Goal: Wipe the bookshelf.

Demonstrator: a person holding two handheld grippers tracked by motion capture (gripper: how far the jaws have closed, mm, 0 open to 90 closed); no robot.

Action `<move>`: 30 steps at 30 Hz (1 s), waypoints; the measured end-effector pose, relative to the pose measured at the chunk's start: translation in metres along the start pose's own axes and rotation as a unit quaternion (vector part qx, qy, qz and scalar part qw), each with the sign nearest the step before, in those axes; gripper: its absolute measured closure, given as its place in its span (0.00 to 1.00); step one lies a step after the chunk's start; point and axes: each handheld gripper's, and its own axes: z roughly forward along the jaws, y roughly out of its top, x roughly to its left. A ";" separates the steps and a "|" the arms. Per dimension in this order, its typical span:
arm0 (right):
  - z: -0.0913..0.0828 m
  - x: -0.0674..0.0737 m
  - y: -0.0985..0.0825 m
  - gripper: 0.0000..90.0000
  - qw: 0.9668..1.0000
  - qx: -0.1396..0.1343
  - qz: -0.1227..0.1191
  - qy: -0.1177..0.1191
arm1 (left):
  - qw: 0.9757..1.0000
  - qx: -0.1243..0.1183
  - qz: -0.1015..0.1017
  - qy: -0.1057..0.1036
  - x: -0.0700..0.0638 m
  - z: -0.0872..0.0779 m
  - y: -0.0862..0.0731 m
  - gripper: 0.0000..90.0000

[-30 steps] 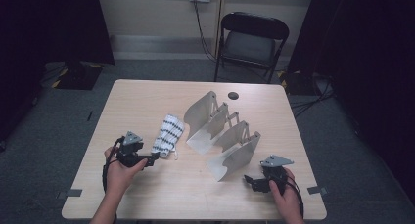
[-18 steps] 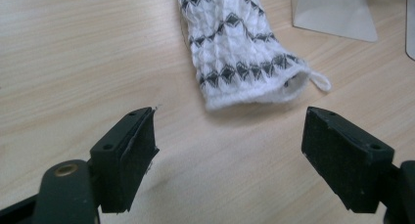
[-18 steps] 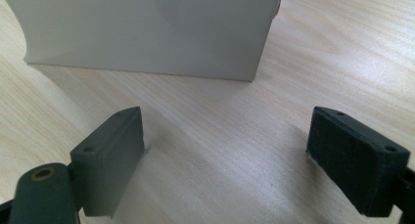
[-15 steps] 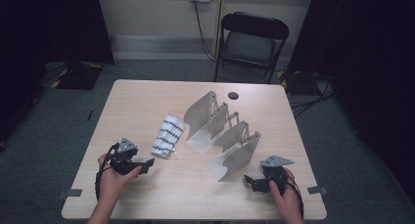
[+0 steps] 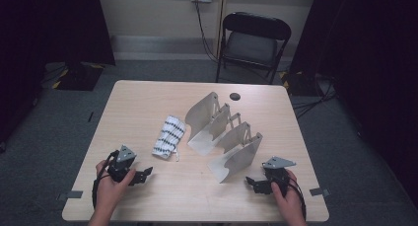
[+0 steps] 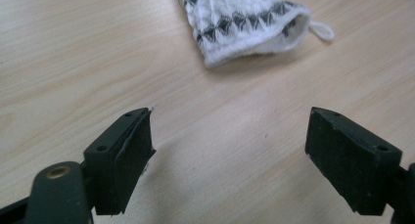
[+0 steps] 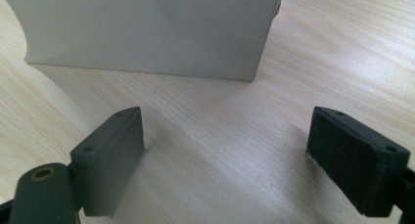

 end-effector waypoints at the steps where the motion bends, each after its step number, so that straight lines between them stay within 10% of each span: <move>1: 0.000 0.000 0.000 0.15 1.000 0.000 0.000 0.000 | 1.000 0.001 0.006 0.005 0.000 0.000 -0.001 0.20; 30: 0.000 0.000 0.000 0.15 1.000 0.001 0.000 0.000 | 1.000 0.002 0.013 -0.022 0.001 0.009 -0.012 0.06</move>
